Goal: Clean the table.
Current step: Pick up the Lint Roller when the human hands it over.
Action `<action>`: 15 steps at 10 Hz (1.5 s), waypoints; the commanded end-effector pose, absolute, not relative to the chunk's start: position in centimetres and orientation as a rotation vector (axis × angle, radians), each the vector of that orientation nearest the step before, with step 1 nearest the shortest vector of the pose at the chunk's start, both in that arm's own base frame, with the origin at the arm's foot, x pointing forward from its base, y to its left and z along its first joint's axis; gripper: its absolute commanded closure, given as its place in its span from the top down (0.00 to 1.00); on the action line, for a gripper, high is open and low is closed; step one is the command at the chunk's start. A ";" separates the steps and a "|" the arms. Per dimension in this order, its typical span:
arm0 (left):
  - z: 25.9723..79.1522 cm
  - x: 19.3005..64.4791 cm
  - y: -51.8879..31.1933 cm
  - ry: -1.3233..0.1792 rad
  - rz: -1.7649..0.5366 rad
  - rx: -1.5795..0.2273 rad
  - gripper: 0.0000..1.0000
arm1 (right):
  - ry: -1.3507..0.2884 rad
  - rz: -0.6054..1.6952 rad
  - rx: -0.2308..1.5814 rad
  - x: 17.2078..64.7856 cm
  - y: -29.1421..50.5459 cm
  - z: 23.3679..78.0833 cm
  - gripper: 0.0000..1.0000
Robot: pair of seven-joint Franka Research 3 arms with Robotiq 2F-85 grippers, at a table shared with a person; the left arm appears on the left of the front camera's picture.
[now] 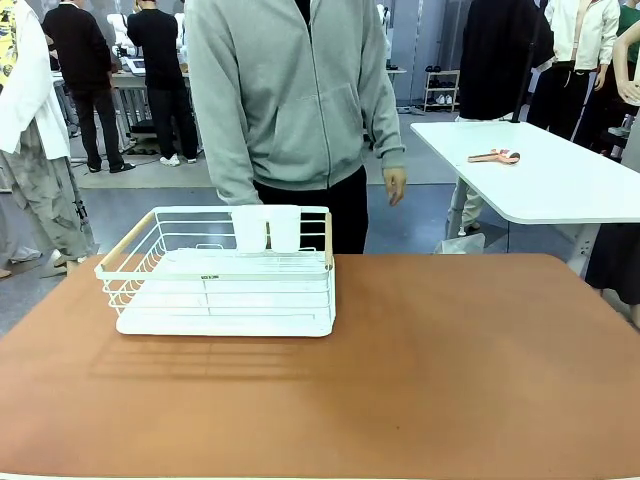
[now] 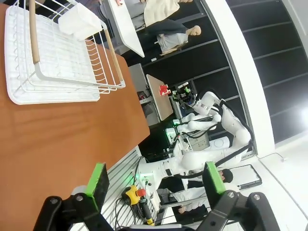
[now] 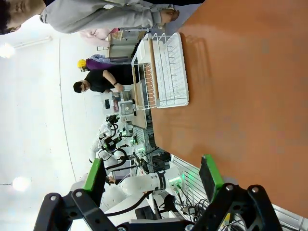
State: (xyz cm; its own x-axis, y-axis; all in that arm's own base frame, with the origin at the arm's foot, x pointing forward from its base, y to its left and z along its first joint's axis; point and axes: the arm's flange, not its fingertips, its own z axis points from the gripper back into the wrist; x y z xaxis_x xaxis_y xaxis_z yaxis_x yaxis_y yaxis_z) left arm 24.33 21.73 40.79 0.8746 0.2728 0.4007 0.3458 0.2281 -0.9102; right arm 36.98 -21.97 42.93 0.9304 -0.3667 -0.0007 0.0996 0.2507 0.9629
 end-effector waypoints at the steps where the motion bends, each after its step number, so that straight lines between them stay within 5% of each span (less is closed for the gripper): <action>1: 40.9 24.0 21.6 -0.572 -0.071 -1.373 1.00 | -0.251 -0.316 1.289 36.8 -21.9 43.4 1.00; 15: 40.9 24.0 21.6 -0.572 -0.071 -1.373 1.00 | -0.251 -0.316 1.289 36.8 -21.9 43.4 1.00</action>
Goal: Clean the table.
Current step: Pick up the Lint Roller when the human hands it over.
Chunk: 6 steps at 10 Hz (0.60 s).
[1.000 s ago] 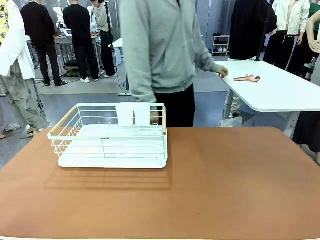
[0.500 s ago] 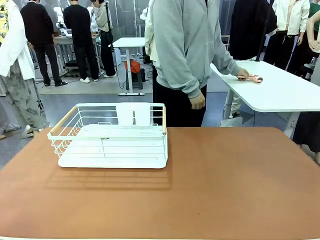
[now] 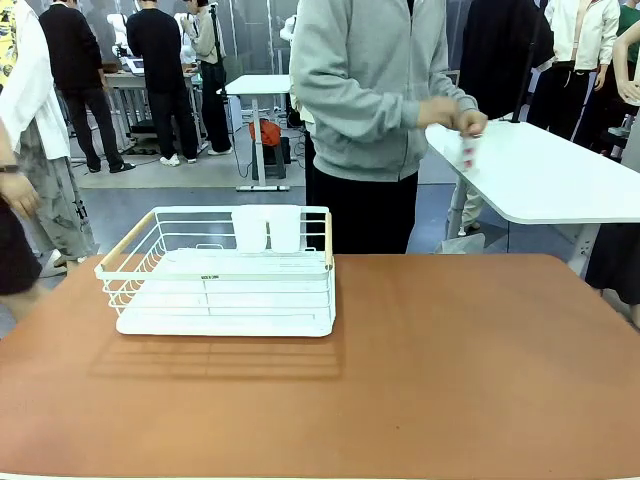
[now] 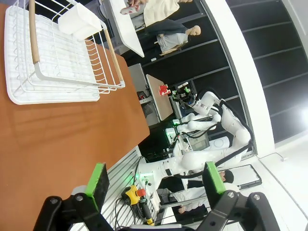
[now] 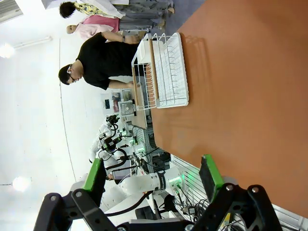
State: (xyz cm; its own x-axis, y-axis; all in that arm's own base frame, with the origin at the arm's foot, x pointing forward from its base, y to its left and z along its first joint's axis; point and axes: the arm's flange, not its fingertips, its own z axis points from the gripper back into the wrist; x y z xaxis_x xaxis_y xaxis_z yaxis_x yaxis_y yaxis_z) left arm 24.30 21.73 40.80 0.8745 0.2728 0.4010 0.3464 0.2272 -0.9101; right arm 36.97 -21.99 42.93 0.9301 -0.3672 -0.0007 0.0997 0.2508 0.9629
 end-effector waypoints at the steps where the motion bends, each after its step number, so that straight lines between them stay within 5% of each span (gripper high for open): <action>1: 40.9 24.0 21.6 -0.572 -0.071 -1.373 1.00 | -0.251 -0.316 1.289 36.8 -21.9 43.4 1.00; 6: 40.9 24.0 21.6 -0.572 -0.071 -1.373 1.00 | -0.251 -0.316 1.289 36.8 -21.9 43.4 1.00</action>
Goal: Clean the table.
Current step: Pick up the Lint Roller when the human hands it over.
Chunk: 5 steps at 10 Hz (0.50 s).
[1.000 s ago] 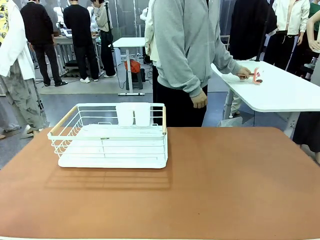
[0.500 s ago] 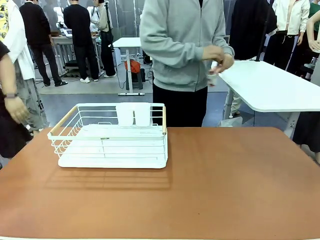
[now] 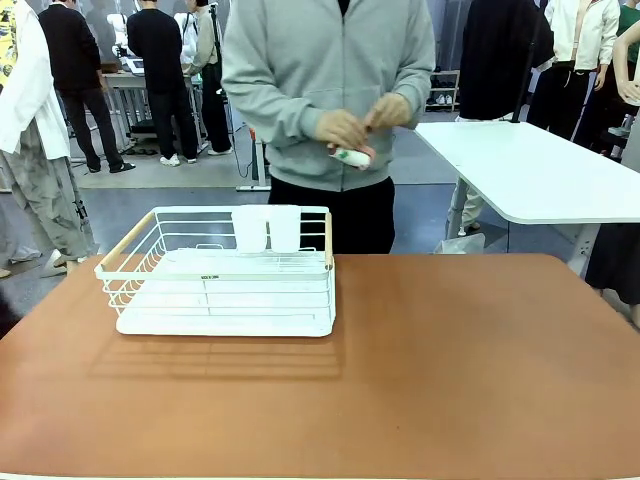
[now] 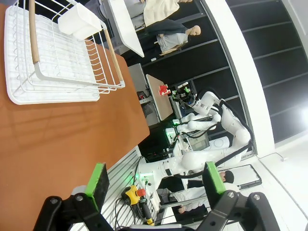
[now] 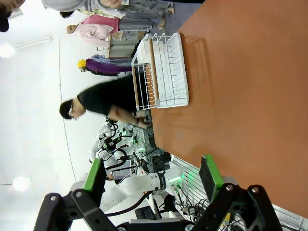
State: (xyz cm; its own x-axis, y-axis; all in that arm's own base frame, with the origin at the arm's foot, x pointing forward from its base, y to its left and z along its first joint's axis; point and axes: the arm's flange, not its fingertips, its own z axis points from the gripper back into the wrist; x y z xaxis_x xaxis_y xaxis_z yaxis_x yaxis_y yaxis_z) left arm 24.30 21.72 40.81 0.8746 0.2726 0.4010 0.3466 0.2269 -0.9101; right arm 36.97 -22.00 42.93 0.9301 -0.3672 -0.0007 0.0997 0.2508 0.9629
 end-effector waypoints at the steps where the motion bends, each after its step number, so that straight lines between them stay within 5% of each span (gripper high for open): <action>1: 40.9 24.0 21.6 -0.572 -0.071 -1.373 1.00 | -0.251 -0.316 1.289 36.8 -21.9 43.4 1.00; 5: 40.9 24.0 21.6 -0.572 -0.071 -1.373 1.00 | -0.251 -0.316 1.289 36.8 -21.9 43.4 1.00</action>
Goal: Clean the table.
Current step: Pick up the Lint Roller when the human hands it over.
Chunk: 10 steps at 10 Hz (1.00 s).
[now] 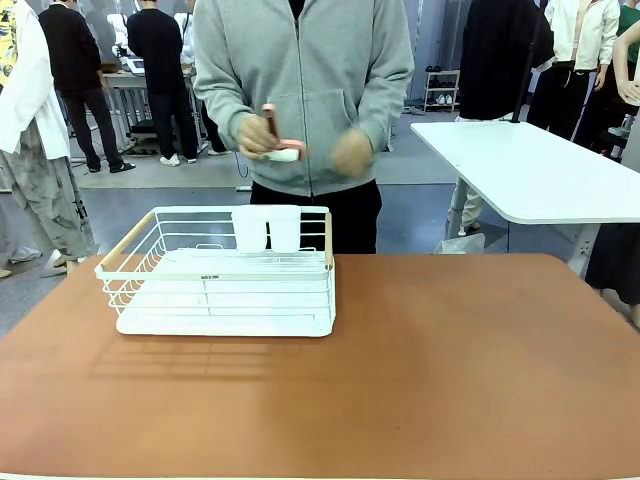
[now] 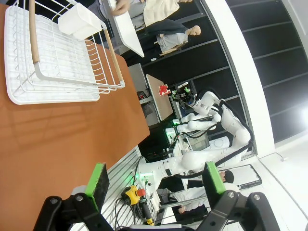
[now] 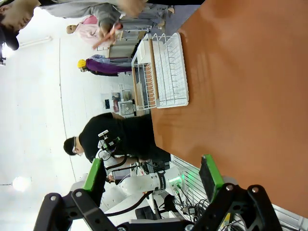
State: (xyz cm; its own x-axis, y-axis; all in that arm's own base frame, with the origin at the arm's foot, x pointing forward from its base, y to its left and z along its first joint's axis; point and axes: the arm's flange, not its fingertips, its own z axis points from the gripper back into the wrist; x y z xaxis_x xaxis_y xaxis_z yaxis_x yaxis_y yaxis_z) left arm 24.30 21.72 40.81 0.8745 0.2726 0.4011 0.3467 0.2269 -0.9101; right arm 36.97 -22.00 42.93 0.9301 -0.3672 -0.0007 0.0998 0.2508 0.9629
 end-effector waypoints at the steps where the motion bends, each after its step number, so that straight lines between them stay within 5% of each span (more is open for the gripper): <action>1: 40.9 24.0 21.6 -0.572 -0.071 -1.373 1.00 | -0.251 -0.316 1.289 36.8 -21.9 43.4 1.00; 10: 40.9 24.0 21.6 -0.572 -0.071 -1.373 1.00 | -0.251 -0.316 1.289 36.8 -21.9 43.4 1.00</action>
